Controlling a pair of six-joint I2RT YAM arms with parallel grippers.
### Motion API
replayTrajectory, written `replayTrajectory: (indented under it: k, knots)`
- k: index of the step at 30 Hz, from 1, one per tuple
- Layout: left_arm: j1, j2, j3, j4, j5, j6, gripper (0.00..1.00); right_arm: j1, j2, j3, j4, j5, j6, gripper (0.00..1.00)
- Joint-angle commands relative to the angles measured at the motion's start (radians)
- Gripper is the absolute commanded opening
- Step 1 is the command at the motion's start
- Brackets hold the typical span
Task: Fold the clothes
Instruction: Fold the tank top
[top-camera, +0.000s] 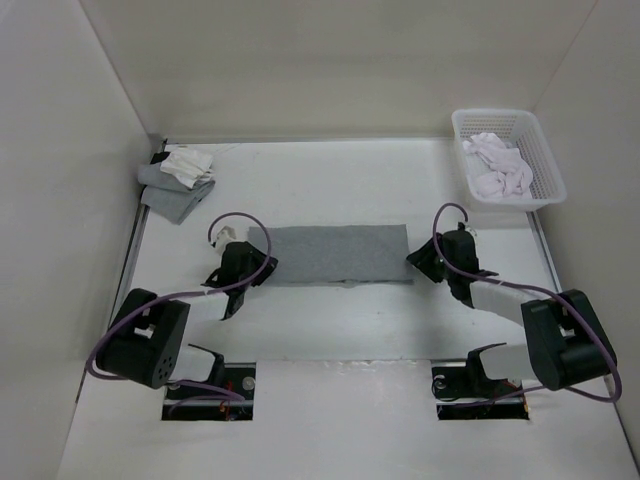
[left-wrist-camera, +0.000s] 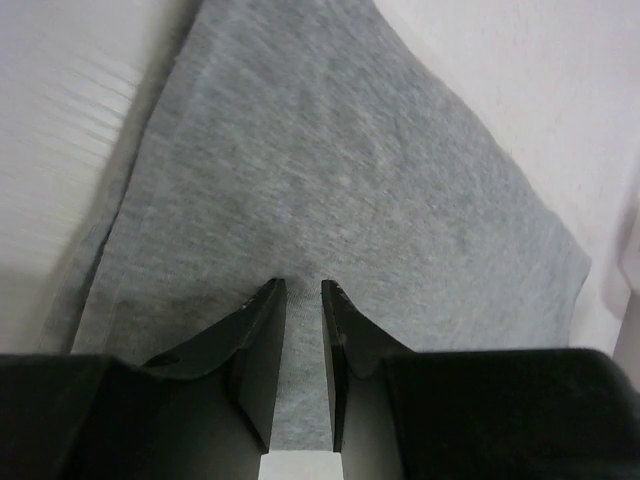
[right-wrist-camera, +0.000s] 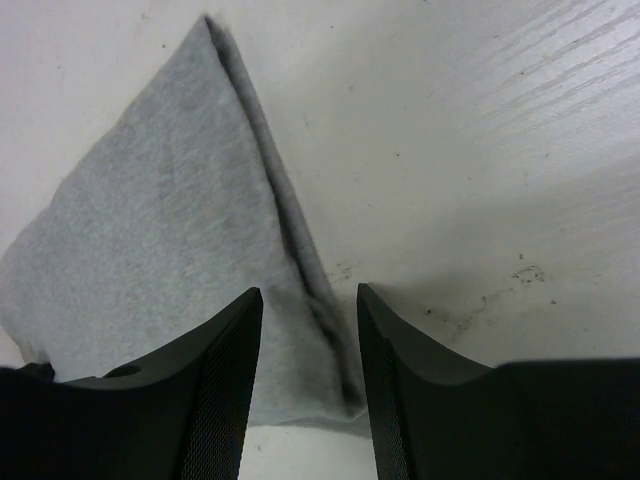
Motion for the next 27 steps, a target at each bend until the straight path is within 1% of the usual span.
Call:
replayTrajectory:
  k: [1, 3, 5, 9, 14, 17, 18, 19, 20, 22, 23, 24, 26, 27]
  knots:
    - [0.103, 0.001, -0.055, 0.038, 0.020, 0.009, 0.21, 0.020, 0.003, 0.023, 0.065, -0.023, 0.027, 0.48]
    - [0.151, -0.011, -0.063, 0.038, 0.037, 0.010, 0.21, 0.036, 0.007, 0.020, 0.066, -0.028, 0.031, 0.49]
    - [0.174, -0.037, -0.061, 0.045, 0.055, 0.012, 0.21, 0.055, 0.016, 0.016, 0.072, -0.034, 0.034, 0.50]
    - [0.143, -0.097, -0.040, 0.049, 0.061, 0.023, 0.22, 0.094, 0.052, 0.002, 0.117, -0.081, 0.054, 0.50]
    - [0.102, -0.163, -0.017, 0.034, 0.052, 0.033, 0.22, 0.115, 0.124, -0.029, 0.239, -0.152, 0.089, 0.49]
    - [0.087, -0.207, 0.004, 0.012, 0.048, 0.040, 0.22, 0.115, 0.167, -0.027, 0.282, -0.187, 0.114, 0.44]
    - [0.077, -0.226, 0.012, 0.005, 0.041, 0.043, 0.22, 0.117, 0.179, -0.023, 0.290, -0.187, 0.126, 0.39]
    - [0.065, -0.246, 0.020, -0.001, 0.035, 0.046, 0.22, 0.117, 0.197, -0.012, 0.296, -0.189, 0.141, 0.32]
    - [0.053, -0.262, 0.027, -0.006, 0.028, 0.052, 0.22, 0.117, 0.207, -0.006, 0.302, -0.186, 0.148, 0.27]
    - [0.018, -0.296, 0.044, -0.014, 0.005, 0.067, 0.23, 0.115, 0.220, -0.006, 0.333, -0.174, 0.162, 0.12]
    - [-0.002, -0.310, 0.054, -0.020, -0.009, 0.076, 0.23, 0.106, 0.208, -0.021, 0.360, -0.169, 0.172, 0.06]
    - [-0.025, -0.318, 0.061, -0.024, -0.021, 0.087, 0.23, 0.099, 0.179, -0.044, 0.382, -0.154, 0.184, 0.04]
    - [-0.067, -0.325, 0.077, -0.035, -0.041, 0.104, 0.25, 0.082, 0.081, -0.084, 0.370, -0.112, 0.186, 0.01]
    - [-0.088, -0.326, 0.083, -0.037, -0.047, 0.112, 0.26, 0.076, 0.023, -0.099, 0.332, -0.092, 0.176, 0.01]
